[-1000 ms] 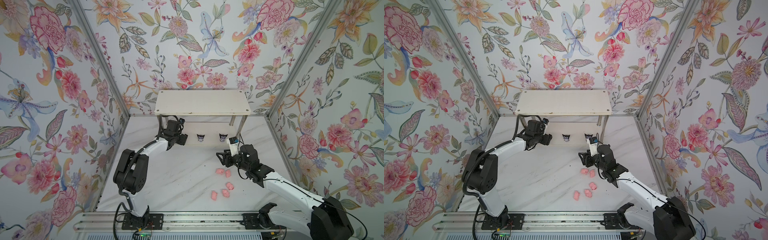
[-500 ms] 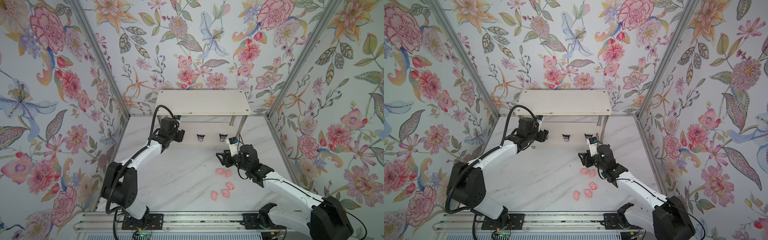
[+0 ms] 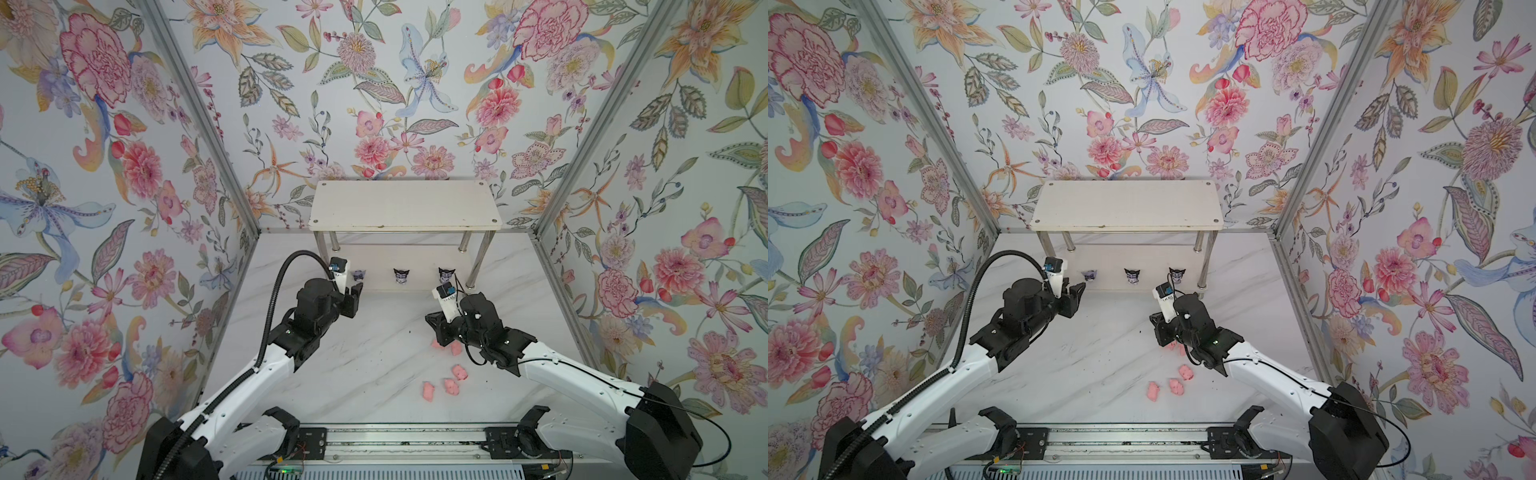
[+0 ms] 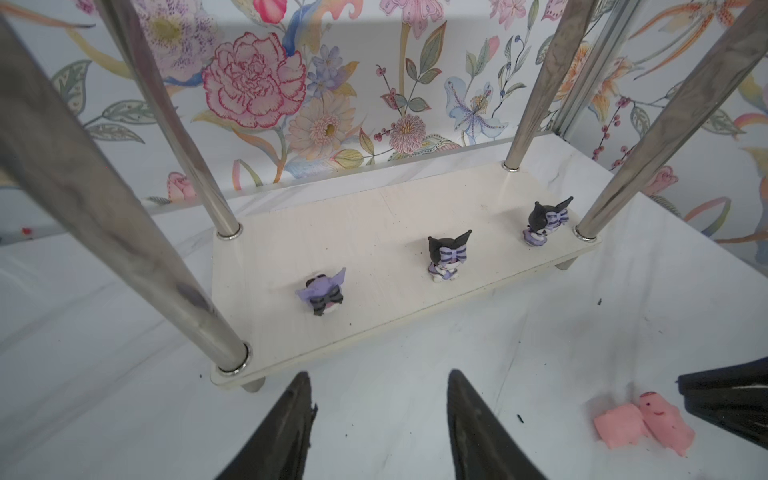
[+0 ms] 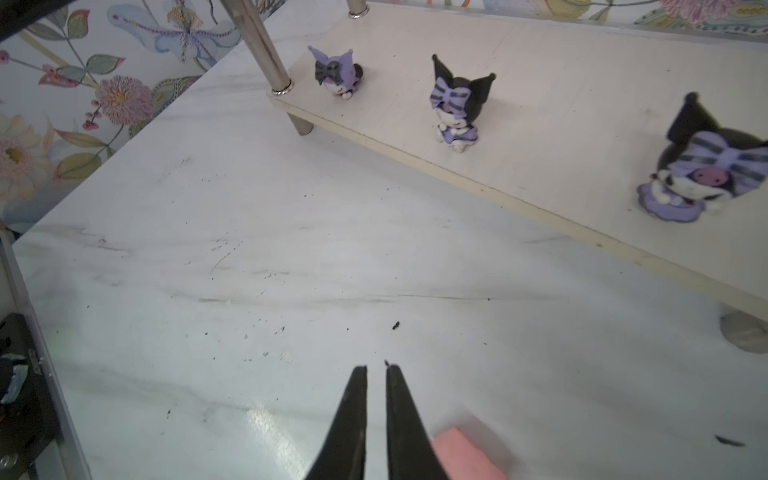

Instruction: Place and organize the plastic toys onto the shelf

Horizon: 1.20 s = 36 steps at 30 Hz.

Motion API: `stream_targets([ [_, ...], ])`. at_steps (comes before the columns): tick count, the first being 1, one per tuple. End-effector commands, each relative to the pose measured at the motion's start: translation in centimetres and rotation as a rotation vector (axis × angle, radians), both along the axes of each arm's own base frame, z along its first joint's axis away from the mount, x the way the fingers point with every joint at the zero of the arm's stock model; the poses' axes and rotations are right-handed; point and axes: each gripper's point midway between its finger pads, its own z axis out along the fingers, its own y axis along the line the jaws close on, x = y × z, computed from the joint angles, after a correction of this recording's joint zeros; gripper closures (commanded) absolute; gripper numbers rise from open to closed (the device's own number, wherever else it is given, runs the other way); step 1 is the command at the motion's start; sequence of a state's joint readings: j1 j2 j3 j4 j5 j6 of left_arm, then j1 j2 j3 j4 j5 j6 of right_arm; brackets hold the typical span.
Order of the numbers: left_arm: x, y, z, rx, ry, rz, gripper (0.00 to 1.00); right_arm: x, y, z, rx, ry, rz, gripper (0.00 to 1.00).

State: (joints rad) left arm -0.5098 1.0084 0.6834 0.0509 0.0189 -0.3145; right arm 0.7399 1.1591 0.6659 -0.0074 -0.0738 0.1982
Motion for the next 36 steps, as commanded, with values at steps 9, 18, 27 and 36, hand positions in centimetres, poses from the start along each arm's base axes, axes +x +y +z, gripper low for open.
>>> stream_targets([
  [9,-5.5,-1.6,-8.2,-0.127,0.141,-0.075,0.45,-5.9,-6.3,-6.9,-0.289,0.233,-0.209,0.74],
  [18,-6.9,-6.4,-11.7,-0.164,0.213,-0.231,0.42,-3.9,-7.1,-8.3,-0.376,0.236,-0.318,0.56],
  [27,-7.0,-7.5,-13.2,-0.163,0.246,-0.265,0.40,0.2,-5.1,-7.5,-0.248,0.238,-0.294,0.96],
  [36,-7.0,-7.0,-13.7,-0.156,0.246,-0.240,0.39,1.1,-3.7,-8.7,-0.193,0.312,-0.238,1.00],
])
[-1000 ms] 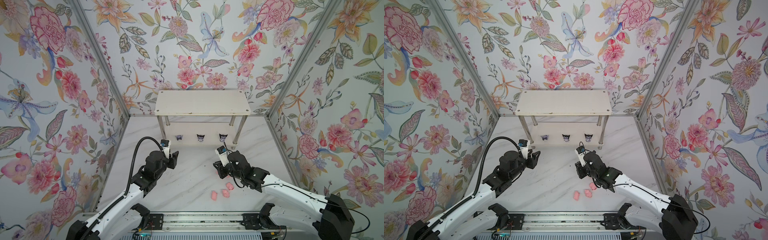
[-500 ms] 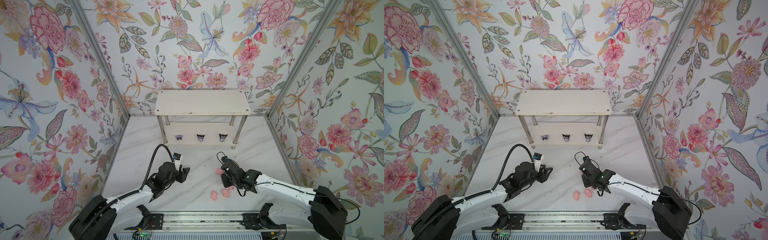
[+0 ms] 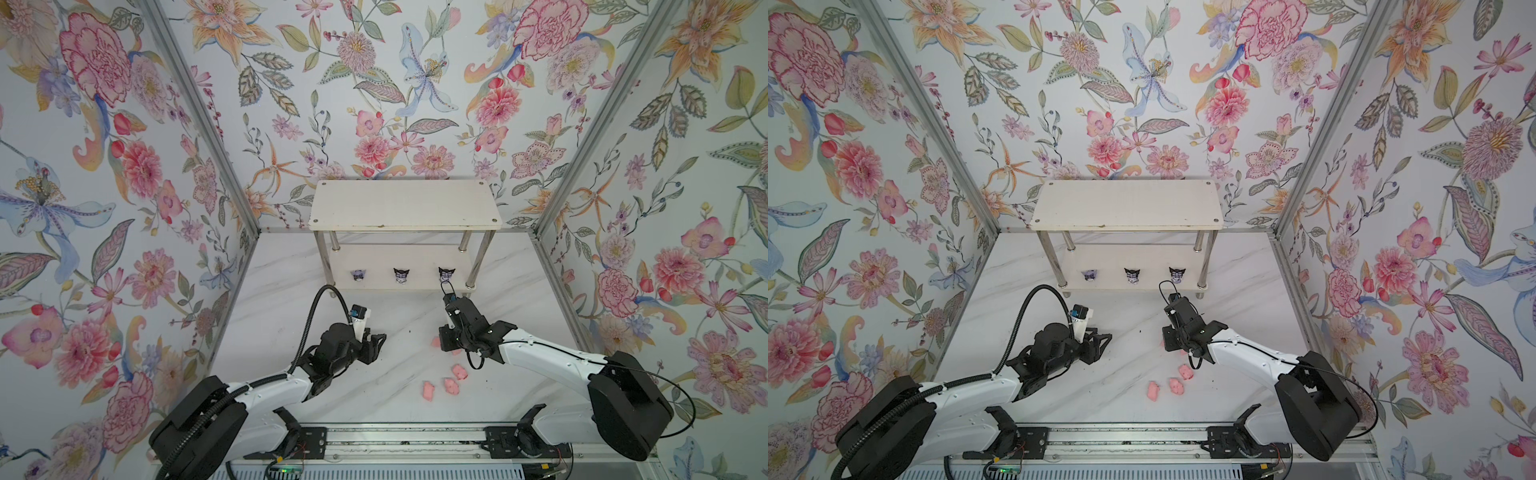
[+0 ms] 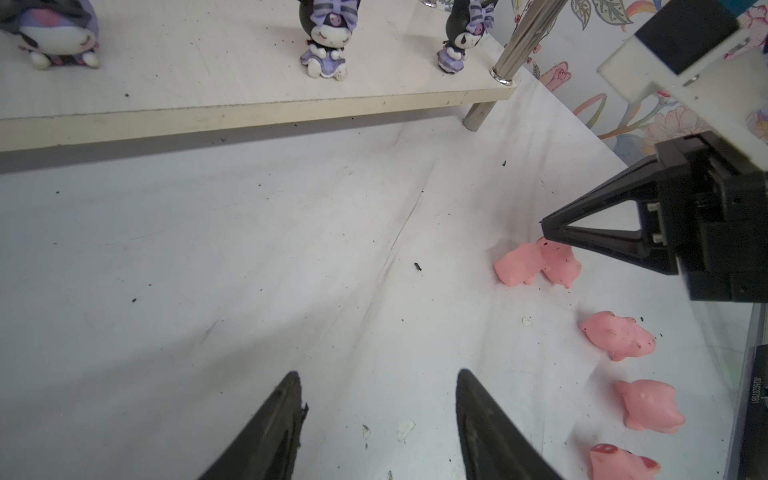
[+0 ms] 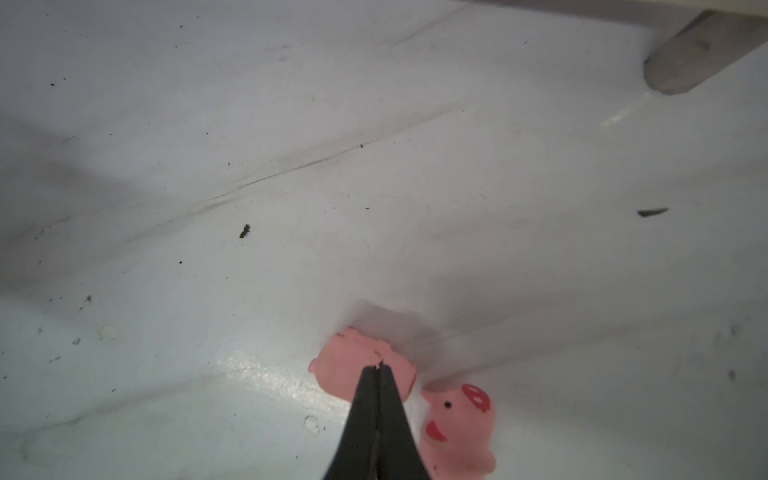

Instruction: Place and organize the plastic toys onto the shelf

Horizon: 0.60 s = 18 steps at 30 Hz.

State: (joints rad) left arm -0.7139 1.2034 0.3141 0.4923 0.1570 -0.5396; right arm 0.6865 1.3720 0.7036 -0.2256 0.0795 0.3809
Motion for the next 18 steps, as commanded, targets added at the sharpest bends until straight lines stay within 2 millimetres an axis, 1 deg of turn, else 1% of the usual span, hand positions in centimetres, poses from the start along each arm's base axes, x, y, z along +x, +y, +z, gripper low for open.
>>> stream_targets([
  [1,-0.2,-0.1,-0.2,-0.009,0.001,0.002,0.39,0.3,1.7,0.4,0.053,0.008,0.047,1.00],
  [3,-0.1,-0.3,-0.4,-0.009,0.007,-0.002,0.39,0.3,1.6,-0.2,0.042,0.024,0.040,1.00],
  [7,0.1,-0.5,-1.1,0.007,0.025,-0.005,0.39,0.8,0.5,-1.9,0.012,0.062,-0.002,1.00],
  [8,0.1,-0.6,-1.2,0.007,0.029,-0.008,0.39,0.8,0.5,-2.1,0.007,0.069,-0.001,1.00],
  [9,0.2,-0.9,-1.2,0.001,0.034,-0.012,0.39,1.8,-0.5,-2.2,0.012,0.072,-0.040,1.00],
  [15,0.5,-1.6,-1.3,-0.006,0.047,-0.025,0.39,4.7,-1.4,-2.1,0.051,0.059,-0.091,1.00],
  [18,0.7,-1.9,-1.2,-0.011,0.050,-0.032,0.39,6.0,-2.3,-2.2,0.058,0.063,-0.130,1.00],
])
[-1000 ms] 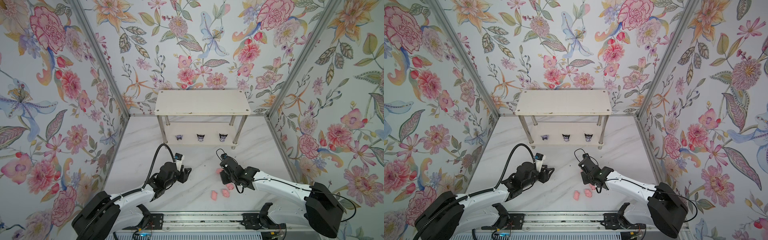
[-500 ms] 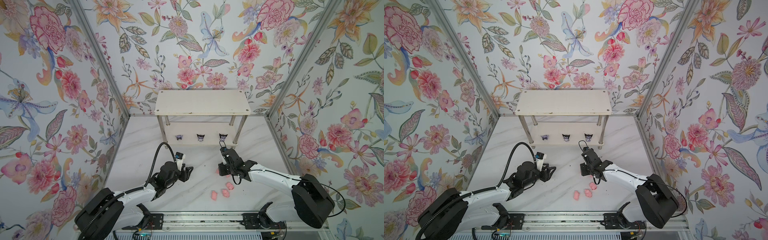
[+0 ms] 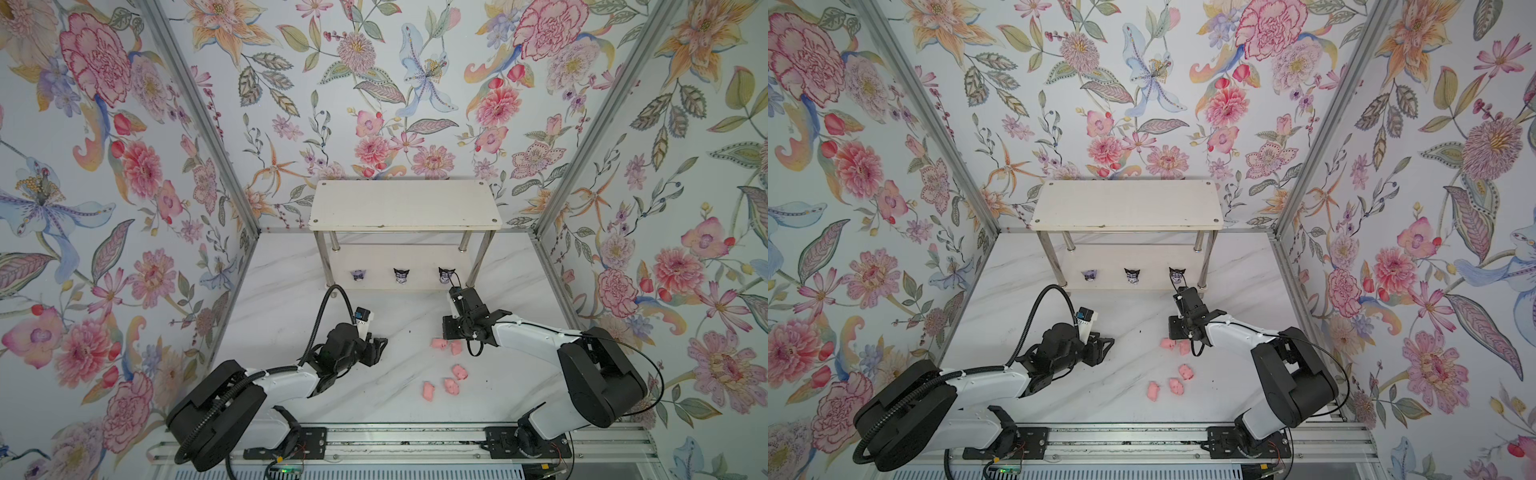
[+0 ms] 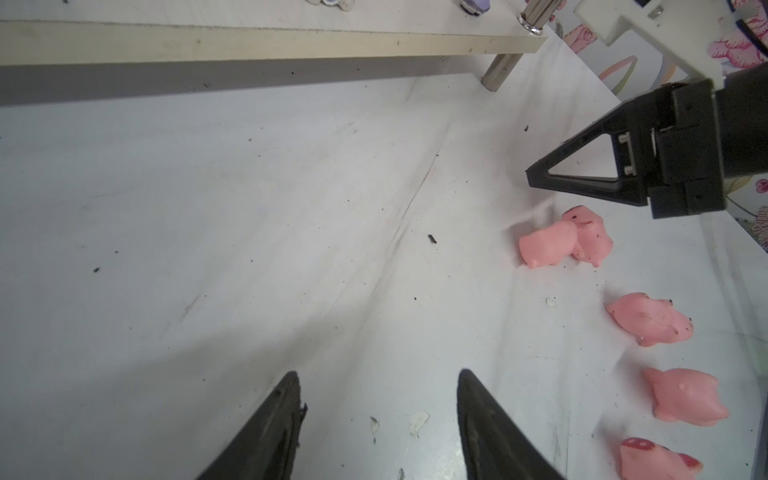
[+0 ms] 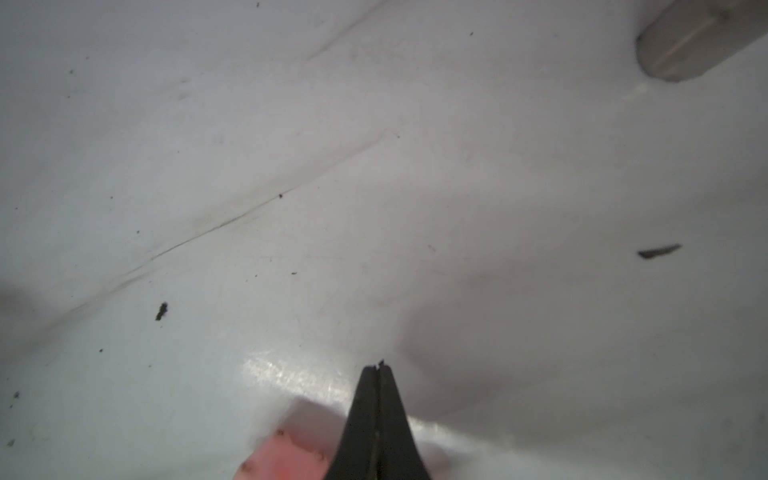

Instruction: Place and organize the plastic toys onto the shelf

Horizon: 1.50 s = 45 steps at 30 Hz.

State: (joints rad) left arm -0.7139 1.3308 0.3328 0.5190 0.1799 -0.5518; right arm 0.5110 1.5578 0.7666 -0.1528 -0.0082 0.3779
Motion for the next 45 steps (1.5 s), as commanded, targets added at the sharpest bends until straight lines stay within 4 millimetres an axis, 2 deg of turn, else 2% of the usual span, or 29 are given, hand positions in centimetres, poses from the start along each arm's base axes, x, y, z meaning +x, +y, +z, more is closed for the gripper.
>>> stream_targets([
  [1,0.6,-1.4,1.7,-0.052,-0.026,-0.018,0.39,1.7,0.0,0.8,0.028,-0.022,-0.013,1.00],
  [4,0.7,-1.5,1.7,-0.044,-0.028,-0.022,0.39,1.5,0.1,2.3,0.061,-0.062,0.000,1.00],
  [6,0.7,-1.4,1.6,-0.036,-0.029,-0.024,0.39,0.4,0.8,3.7,0.078,-0.110,0.047,1.00],
  [9,0.8,-1.1,1.3,-0.019,-0.037,-0.013,0.39,-1.8,1.2,4.5,0.062,-0.141,0.106,1.00],
  [15,0.9,-1.6,1.3,-0.037,-0.035,-0.024,0.39,-5.7,2.2,3.4,0.070,-0.079,0.164,1.00],
  [16,1.0,-1.6,1.2,-0.037,-0.032,-0.023,0.39,-6.6,3.1,3.1,0.067,-0.071,0.203,1.00],
  [18,1.0,-1.8,1.1,-0.045,-0.025,-0.025,0.39,-7.1,3.6,2.5,0.053,-0.057,0.227,1.00],
  [22,0.9,-2.0,1.0,-0.056,-0.013,-0.031,0.39,-6.4,3.3,1.1,0.008,-0.027,0.204,1.00],
  [25,0.7,-1.7,0.9,-0.057,-0.007,-0.023,0.39,-5.1,2.5,0.4,-0.007,-0.012,0.156,1.00],
  [29,0.4,-1.1,0.8,-0.048,-0.008,-0.009,0.38,-2.6,0.9,0.0,0.032,-0.007,0.077,1.00],
  [35,0.6,-1.0,1.1,-0.032,-0.017,-0.002,0.38,0.0,0.0,-0.5,0.118,0.011,0.029,1.00],
  [38,0.8,-1.1,1.3,-0.034,-0.018,-0.003,0.38,0.4,0.0,-0.3,0.139,0.011,0.023,1.00],
  [45,0.9,-1.4,1.2,-0.039,-0.015,-0.010,0.38,-0.6,-0.6,2.3,0.156,-0.065,0.036,1.00],
])
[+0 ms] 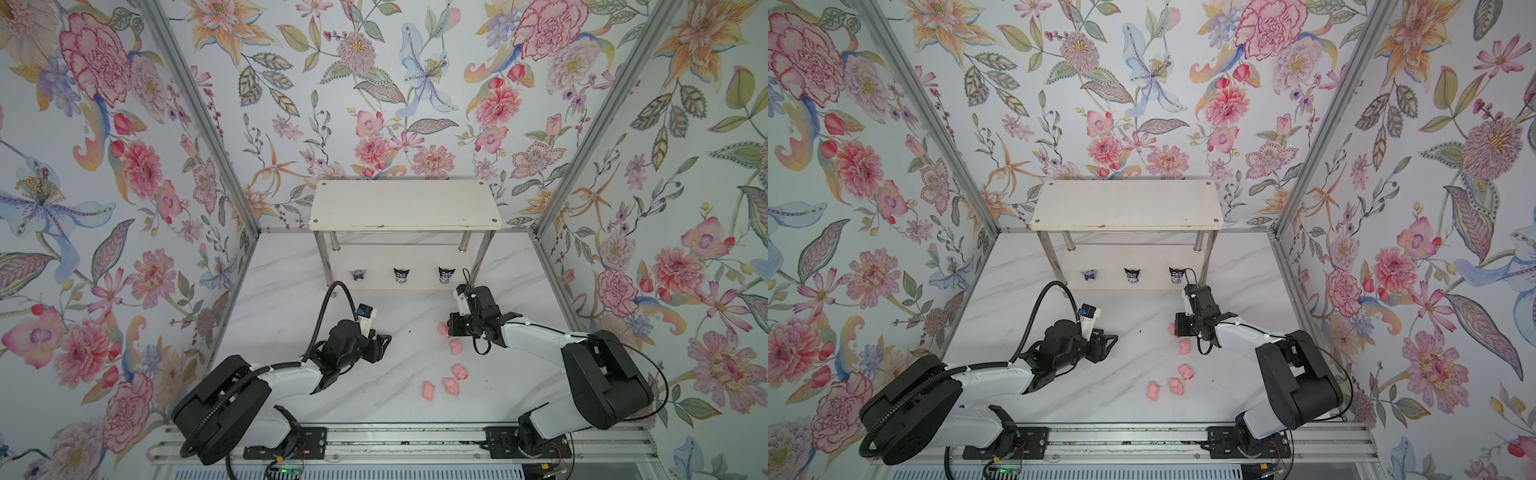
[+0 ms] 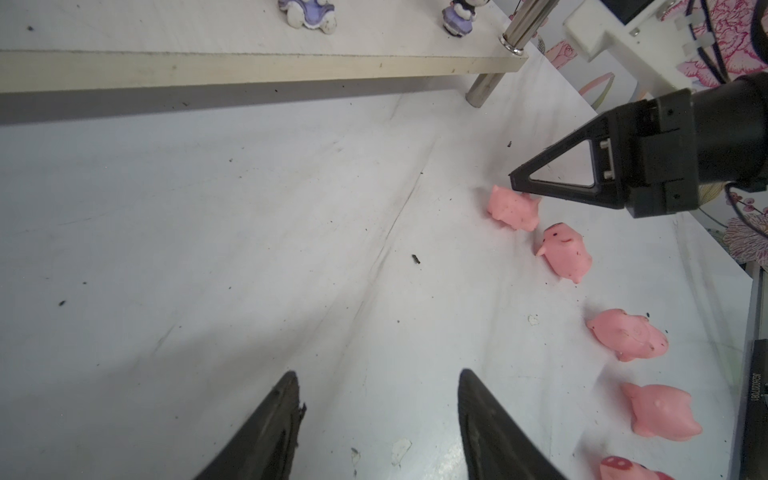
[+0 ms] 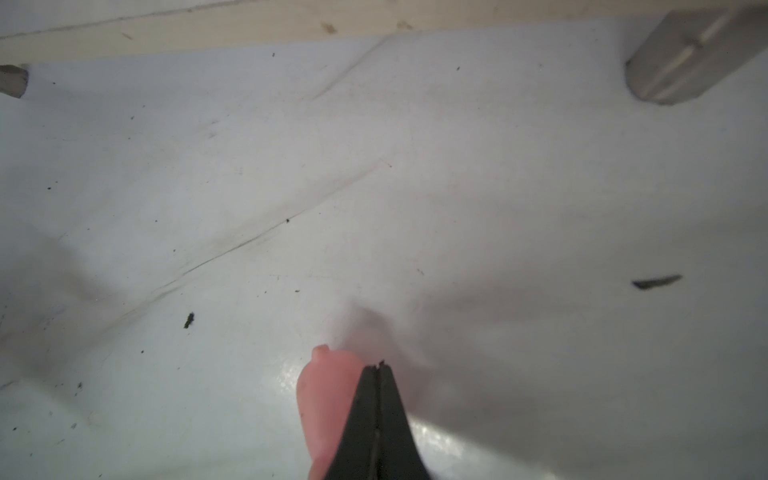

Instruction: Place and organize the plastic toys onto the shelf

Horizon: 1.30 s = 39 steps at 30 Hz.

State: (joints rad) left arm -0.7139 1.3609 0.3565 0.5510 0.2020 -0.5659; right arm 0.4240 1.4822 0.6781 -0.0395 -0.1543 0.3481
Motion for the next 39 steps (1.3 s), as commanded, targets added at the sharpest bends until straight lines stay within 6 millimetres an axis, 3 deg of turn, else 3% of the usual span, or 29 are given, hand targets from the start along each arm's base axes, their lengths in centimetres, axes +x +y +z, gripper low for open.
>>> stream_targets([
  [1,0.4,-0.6,0.6,-0.008,-0.010,-0.003,0.38,-1.1,-0.2,1.5,0.017,-0.035,0.015,1.00],
  [6,0.4,-1.0,0.5,-0.026,-0.006,-0.011,0.38,-2.7,-0.8,3.0,0.024,-0.077,0.021,0.85],
  [9,0.4,-1.1,0.5,-0.030,-0.007,-0.013,0.38,-4.0,-0.2,3.1,0.032,-0.082,0.049,0.61],
  [12,0.4,-1.1,0.5,-0.032,-0.005,-0.015,0.38,-5.4,1.1,2.6,-0.007,-0.098,0.120,0.45],
  [18,0.4,-1.2,0.6,-0.035,-0.003,-0.020,0.38,-5.7,1.0,-0.1,-0.209,-0.091,0.181,0.35],
  [26,0.4,-0.8,0.8,-0.020,-0.011,-0.005,0.37,-3.1,1.6,-1.4,-0.278,-0.092,0.156,0.38],
  [31,0.5,-0.7,0.9,-0.009,-0.014,-0.003,0.37,-1.9,2.8,-1.0,-0.238,-0.110,0.147,0.50],
  [33,0.5,-0.8,1.0,-0.010,-0.015,-0.006,0.37,-1.7,3.1,-1.0,-0.231,-0.106,0.145,0.60],
  [35,0.5,-0.8,1.0,-0.008,-0.016,-0.007,0.37,-1.7,3.0,-1.2,-0.230,-0.101,0.138,0.72],
  [38,0.5,-0.8,0.9,-0.005,-0.017,-0.009,0.37,-1.9,2.7,-1.3,-0.234,-0.095,0.124,0.79],
  [39,0.4,-0.8,0.9,-0.004,-0.015,-0.011,0.37,-2.6,3.4,-1.3,-0.232,-0.099,0.146,0.80],
])
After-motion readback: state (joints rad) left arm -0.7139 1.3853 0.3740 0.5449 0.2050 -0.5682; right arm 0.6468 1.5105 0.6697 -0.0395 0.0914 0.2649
